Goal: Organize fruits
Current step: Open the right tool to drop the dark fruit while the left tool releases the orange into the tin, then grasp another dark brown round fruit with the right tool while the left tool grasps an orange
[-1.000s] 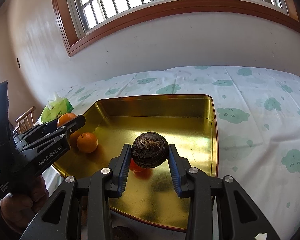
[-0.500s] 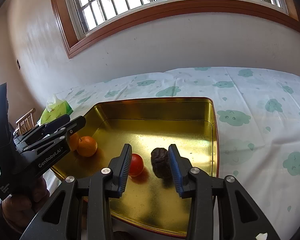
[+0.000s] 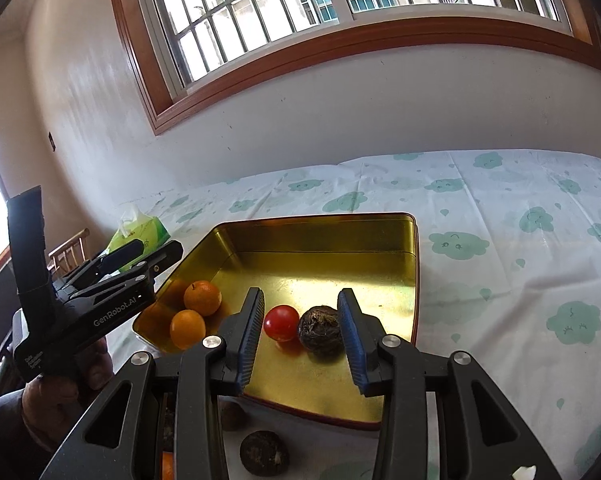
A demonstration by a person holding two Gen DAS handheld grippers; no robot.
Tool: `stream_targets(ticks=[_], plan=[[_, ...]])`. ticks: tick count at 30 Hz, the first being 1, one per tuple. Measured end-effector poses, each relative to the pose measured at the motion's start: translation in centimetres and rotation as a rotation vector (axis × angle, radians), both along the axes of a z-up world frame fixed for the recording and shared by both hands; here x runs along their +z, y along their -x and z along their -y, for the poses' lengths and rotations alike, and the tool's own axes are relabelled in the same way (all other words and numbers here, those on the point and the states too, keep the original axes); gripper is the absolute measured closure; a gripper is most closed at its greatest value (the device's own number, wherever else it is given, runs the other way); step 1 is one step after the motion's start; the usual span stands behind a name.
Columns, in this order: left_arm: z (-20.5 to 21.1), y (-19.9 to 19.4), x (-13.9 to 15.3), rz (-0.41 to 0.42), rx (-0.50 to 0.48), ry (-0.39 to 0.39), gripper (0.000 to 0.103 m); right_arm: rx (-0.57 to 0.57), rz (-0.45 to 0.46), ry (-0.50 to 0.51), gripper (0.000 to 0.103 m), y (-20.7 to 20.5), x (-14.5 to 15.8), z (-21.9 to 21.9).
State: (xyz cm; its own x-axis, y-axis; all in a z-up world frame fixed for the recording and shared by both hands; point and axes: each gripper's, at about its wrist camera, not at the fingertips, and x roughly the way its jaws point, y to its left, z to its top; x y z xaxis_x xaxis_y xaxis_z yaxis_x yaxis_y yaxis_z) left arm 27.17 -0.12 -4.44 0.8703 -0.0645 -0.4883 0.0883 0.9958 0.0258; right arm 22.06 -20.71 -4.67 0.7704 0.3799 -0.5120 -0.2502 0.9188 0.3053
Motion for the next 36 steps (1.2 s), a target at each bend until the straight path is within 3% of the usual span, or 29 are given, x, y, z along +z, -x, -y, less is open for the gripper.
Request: stream_targets(ticks=[9, 17, 21, 23, 32, 36], plan=[[-0.7, 5.9, 1.0, -0.081, -0.045, 0.055, 0.036, 0.142, -0.104, 0.073, 0.067, 5.4, -1.9, -0.7], [-0.7, 11.9, -1.2, -0.197, -0.043, 0.090, 0.035, 0.167, -0.178, 0.115, 0.066, 4.4, -4.1, -2.2], [-1.0, 13.5, -1.9, -0.244, -0.052, 0.131, 0.035, 0.177, -0.238, 0.163, 0.060, 2.9, -5.3, -3.3], [-0.9, 14.1, -2.2, -0.259, -0.062, 0.139, 0.035, 0.167, -0.217, 0.181, 0.074, 3.0, -5.5, -3.4], [2.6, 14.2, -2.8, -0.312, -0.144, 0.164, 0.035, 0.000, -0.176, 0.090, 0.075, 6.5, -4.7, 3.2], [4.8, 13.6, -3.2, -0.330, -0.166, 0.135, 0.035, -0.030, -0.183, 0.042, 0.075, 6.6, -4.7, 4.8]])
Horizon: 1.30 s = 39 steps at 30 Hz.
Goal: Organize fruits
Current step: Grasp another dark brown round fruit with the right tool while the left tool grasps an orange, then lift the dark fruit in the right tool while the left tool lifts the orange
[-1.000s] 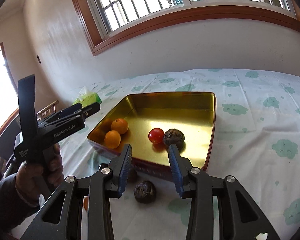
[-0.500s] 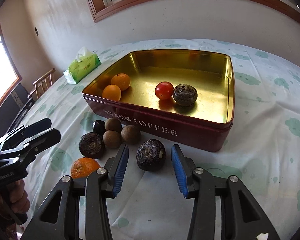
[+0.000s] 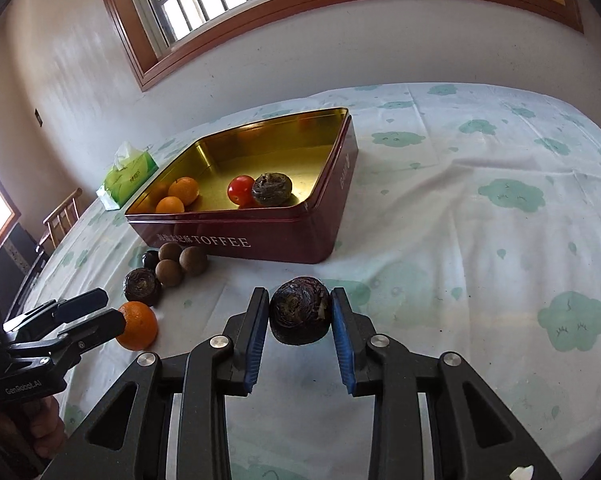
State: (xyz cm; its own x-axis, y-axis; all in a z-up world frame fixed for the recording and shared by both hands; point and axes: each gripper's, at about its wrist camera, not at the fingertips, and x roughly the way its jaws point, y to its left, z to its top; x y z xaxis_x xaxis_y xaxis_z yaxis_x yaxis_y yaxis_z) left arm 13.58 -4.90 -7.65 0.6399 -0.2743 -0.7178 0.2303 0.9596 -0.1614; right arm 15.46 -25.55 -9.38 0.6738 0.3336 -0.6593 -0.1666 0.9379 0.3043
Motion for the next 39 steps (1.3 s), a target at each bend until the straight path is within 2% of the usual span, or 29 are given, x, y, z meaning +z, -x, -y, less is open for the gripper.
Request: stream_targets(ticks=[7, 11, 12, 13, 15, 18, 24, 29, 39], plan=[[1.2, -0.7, -0.7, 0.026, 0.007, -0.036, 0.036, 0.025, -0.003, -0.003, 0.074, 0.0, -0.3, -0.4], [0.7, -0.9, -1.7, -0.019, 0.015, 0.006, 0.039, 0.025, -0.011, -0.008, 0.074, 0.0, -0.5, -0.4], [0.5, -1.0, -1.9, -0.031, 0.015, 0.018, 0.045, 0.031, -0.011, -0.003, 0.074, -0.1, -0.5, -0.5], [0.3, -1.3, -2.2, -0.053, 0.015, 0.029, 0.056, 0.035, -0.012, 0.002, 0.074, -0.1, -0.5, -0.6], [0.0, -1.5, -2.2, -0.061, 0.012, 0.052, 0.061, 0.038, -0.016, 0.007, 0.074, -0.1, -0.5, -0.7], [-0.3, -1.3, -2.0, -0.065, 0.008, 0.048, 0.063, 0.029, -0.024, -0.003, 0.074, -0.2, -0.7, -0.4], [-2.0, -0.4, -0.4, 0.015, 0.073, 0.032, 0.063, 0.007, 0.019, 0.040, 0.074, 0.4, 0.0, -1.0], [-3.8, -0.5, 1.1, 0.098, 0.135, 0.030, 0.063, 0.001, 0.054, -0.011, 0.074, 1.3, 1.1, -2.3], [-4.5, -0.3, 1.8, 0.141, 0.177, 0.005, 0.062, 0.018, 0.079, 0.003, 0.074, 1.9, 1.5, -4.6]])
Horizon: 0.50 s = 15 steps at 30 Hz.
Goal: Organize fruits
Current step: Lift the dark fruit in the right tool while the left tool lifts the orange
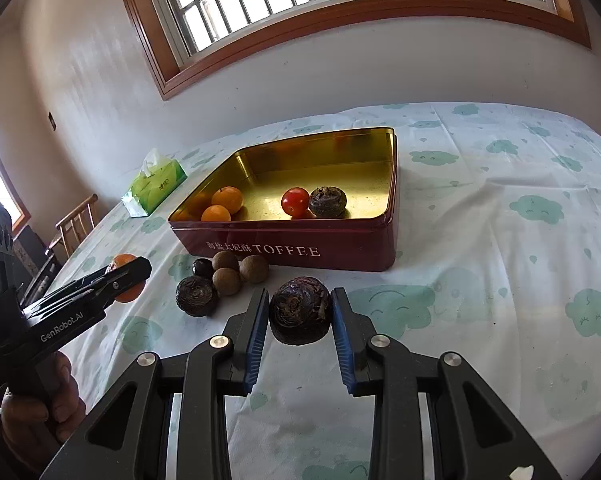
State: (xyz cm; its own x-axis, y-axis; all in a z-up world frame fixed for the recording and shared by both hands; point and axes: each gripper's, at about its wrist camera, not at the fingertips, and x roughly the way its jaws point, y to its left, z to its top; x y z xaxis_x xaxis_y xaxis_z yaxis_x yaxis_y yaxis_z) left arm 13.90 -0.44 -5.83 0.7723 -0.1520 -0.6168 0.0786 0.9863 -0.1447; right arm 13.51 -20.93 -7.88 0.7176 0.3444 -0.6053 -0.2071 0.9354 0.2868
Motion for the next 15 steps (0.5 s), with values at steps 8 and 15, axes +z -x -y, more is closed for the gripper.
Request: stream_targets(ticks=[8, 15], plan=[[0.58, 0.11, 0.12, 0.029, -0.004, -0.037, 0.062, -0.010, 0.005, -0.002, 0.074, 0.07, 0.19, -0.26], [0.61, 0.02, 0.26, 0.041, 0.002, -0.046, 0.062, -0.008, 0.011, 0.000, 0.074, 0.02, 0.34, -0.37]])
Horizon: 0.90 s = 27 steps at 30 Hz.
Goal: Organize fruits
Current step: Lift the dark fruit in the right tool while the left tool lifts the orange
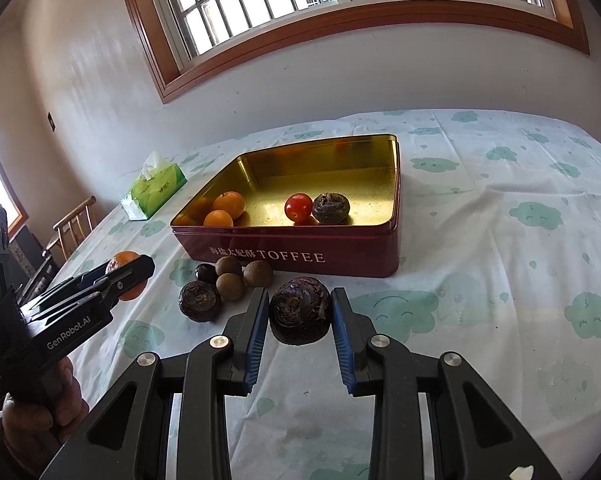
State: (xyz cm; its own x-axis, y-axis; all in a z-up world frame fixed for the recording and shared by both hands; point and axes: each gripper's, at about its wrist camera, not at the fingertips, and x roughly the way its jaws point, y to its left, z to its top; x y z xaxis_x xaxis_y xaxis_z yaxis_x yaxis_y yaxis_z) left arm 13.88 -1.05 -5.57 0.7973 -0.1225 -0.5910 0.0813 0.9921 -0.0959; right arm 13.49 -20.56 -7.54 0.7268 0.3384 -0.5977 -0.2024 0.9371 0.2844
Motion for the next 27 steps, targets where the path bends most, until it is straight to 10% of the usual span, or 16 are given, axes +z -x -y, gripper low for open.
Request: stream_targets(ticks=[27], plan=[[0.8, -1.3, 0.6, 0.027, -0.016, -0.041, 0.062, 0.005, 0.050, 0.011, 0.074, -0.7, 1.7, -0.4]])
